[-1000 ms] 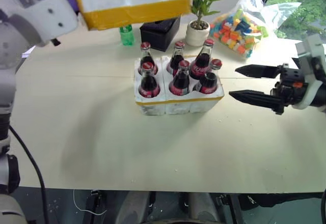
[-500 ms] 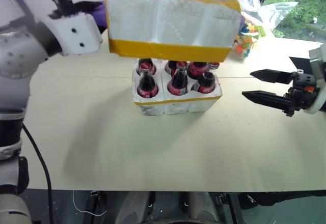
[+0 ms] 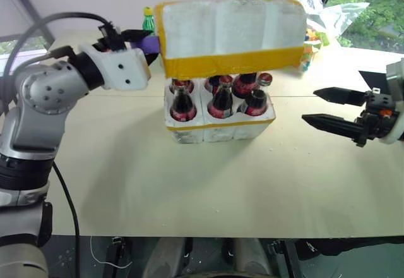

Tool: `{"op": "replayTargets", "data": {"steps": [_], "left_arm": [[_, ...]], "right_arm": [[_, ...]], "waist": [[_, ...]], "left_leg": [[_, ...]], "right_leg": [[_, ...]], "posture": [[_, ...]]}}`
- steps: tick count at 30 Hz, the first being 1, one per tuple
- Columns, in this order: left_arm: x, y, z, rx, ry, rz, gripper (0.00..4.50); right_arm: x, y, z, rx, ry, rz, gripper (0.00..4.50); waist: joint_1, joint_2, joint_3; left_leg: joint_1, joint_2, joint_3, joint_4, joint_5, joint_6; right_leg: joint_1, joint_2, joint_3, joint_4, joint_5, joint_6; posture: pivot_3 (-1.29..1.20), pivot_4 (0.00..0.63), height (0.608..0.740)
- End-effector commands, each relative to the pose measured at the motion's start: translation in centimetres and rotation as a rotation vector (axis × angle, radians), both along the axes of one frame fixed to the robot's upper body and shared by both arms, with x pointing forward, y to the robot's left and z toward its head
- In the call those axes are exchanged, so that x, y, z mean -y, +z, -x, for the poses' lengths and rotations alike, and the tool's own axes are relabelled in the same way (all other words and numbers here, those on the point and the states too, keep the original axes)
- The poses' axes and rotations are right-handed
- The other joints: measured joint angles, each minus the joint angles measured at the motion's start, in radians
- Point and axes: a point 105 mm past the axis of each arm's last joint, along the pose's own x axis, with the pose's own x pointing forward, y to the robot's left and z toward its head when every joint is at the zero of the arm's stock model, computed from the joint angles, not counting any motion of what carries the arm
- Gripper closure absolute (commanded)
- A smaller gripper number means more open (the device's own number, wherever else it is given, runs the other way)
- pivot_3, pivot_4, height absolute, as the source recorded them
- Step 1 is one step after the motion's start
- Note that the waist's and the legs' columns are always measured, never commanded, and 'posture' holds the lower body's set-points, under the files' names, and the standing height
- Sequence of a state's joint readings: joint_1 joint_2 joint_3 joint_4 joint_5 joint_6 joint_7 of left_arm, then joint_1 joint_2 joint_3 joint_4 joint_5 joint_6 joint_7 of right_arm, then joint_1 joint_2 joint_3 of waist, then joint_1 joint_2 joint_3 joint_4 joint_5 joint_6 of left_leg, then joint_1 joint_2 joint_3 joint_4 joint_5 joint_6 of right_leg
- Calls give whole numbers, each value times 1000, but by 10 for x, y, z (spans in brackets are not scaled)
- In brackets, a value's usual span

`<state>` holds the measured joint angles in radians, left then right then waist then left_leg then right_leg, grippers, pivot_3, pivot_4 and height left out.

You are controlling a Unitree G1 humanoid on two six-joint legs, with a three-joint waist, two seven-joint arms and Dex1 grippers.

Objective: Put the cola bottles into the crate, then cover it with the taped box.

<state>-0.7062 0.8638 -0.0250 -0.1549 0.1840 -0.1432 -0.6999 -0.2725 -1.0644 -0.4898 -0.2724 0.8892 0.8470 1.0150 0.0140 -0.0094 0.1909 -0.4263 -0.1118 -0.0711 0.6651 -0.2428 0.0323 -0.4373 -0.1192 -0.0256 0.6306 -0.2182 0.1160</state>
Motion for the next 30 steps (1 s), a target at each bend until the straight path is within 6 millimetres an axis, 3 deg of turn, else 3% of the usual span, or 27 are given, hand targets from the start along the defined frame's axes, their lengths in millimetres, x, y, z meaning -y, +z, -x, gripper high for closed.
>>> {"op": "replayTargets", "data": {"steps": [1, 7, 15, 19, 30], "left_arm": [[-8, 16, 7, 105, 8, 3, 2675], [-20, 20, 7, 176, -11, 24, 2675], [-27, 1, 5, 186, -55, -32, 2675], [-30, 3, 1, 199, -52, -29, 2675], [-23, 4, 3, 216, -84, -63, 2675]], "right_arm": [[-1, 10, 4, 51, 4, -3, 0], [-2, 11, 2, 54, 10, -2, 0], [-4, 13, 1, 59, 15, 6, 0], [-5, 14, 2, 62, 12, 11, 0], [-7, 15, 2, 63, 7, 14, 0]], "waist": [[0, 0, 0], [0, 0, 0], [0, 0, 0], [1, 0, 0], [0, 0, 0]], "left_leg": [[0, 0, 0, 0, 0, 0], [0, 0, 0, 0, 0, 0], [0, 0, 0, 0, 0, 0], [0, 0, 0, 0, 0, 0], [0, 0, 0, 0, 0, 0]], "right_leg": [[0, 0, 0, 0, 0, 0], [0, 0, 0, 0, 0, 0], [0, 0, 0, 0, 0, 0], [0, 0, 0, 0, 0, 0], [0, 0, 0, 0, 0, 0]], "posture": [[0, 150, 732], [0, 150, 732], [0, 150, 732], [0, 150, 732], [0, 150, 732]]}}
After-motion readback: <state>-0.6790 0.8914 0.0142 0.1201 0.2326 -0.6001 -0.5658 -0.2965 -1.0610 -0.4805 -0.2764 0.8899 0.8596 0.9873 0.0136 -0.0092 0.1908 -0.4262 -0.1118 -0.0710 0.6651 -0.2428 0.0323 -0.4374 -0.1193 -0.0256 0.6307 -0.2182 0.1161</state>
